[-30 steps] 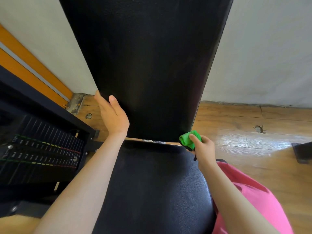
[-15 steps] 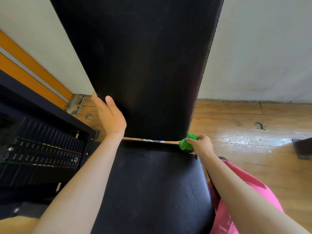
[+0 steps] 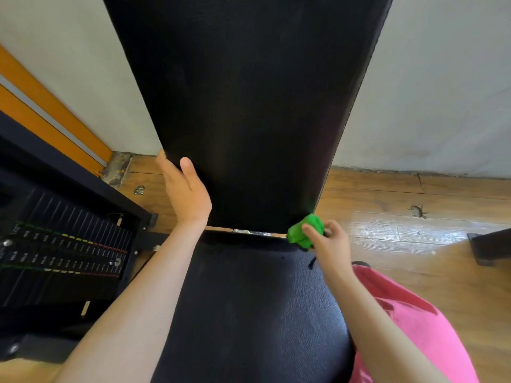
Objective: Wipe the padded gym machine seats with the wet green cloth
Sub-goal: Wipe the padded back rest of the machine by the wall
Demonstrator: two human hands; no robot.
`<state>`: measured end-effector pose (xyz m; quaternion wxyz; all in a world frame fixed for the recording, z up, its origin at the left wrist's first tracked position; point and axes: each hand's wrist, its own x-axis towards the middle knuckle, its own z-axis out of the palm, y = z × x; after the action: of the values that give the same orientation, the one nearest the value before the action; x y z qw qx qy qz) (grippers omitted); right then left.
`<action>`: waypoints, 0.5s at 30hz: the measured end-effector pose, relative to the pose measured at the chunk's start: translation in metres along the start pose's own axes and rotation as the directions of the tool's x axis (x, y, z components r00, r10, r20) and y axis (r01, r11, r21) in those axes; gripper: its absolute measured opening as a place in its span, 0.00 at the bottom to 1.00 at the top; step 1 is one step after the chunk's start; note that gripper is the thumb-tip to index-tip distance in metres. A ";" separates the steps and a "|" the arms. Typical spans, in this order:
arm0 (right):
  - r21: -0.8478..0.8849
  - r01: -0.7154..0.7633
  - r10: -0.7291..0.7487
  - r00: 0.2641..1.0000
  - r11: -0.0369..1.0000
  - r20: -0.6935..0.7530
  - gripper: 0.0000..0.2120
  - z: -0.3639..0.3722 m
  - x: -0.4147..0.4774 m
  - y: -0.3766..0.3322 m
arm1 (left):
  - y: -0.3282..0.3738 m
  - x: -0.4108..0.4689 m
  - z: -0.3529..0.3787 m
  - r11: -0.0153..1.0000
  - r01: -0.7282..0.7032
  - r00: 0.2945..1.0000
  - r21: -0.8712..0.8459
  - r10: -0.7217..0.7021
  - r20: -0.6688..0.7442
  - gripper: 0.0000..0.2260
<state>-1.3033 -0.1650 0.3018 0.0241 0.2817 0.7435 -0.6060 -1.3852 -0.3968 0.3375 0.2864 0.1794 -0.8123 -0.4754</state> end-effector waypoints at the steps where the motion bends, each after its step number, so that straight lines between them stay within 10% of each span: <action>1: -0.008 -0.060 0.060 0.998 0.998 0.010 0.08 0.007 -0.001 0.009 | 0.000 -0.001 0.000 1.000 0.004 1.000 -0.006 -0.004 0.010 0.24; 15: 0.030 -0.392 0.386 0.914 0.919 0.126 0.13 0.135 -0.015 0.003 | 0.002 0.011 -0.027 0.986 0.116 0.953 -0.119 -0.076 0.293 0.21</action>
<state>-1.3306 -0.2938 0.2688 0.1801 0.3883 0.6531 -0.6247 -1.3764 -0.4195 0.3529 0.1534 0.1281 -0.8015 -0.5636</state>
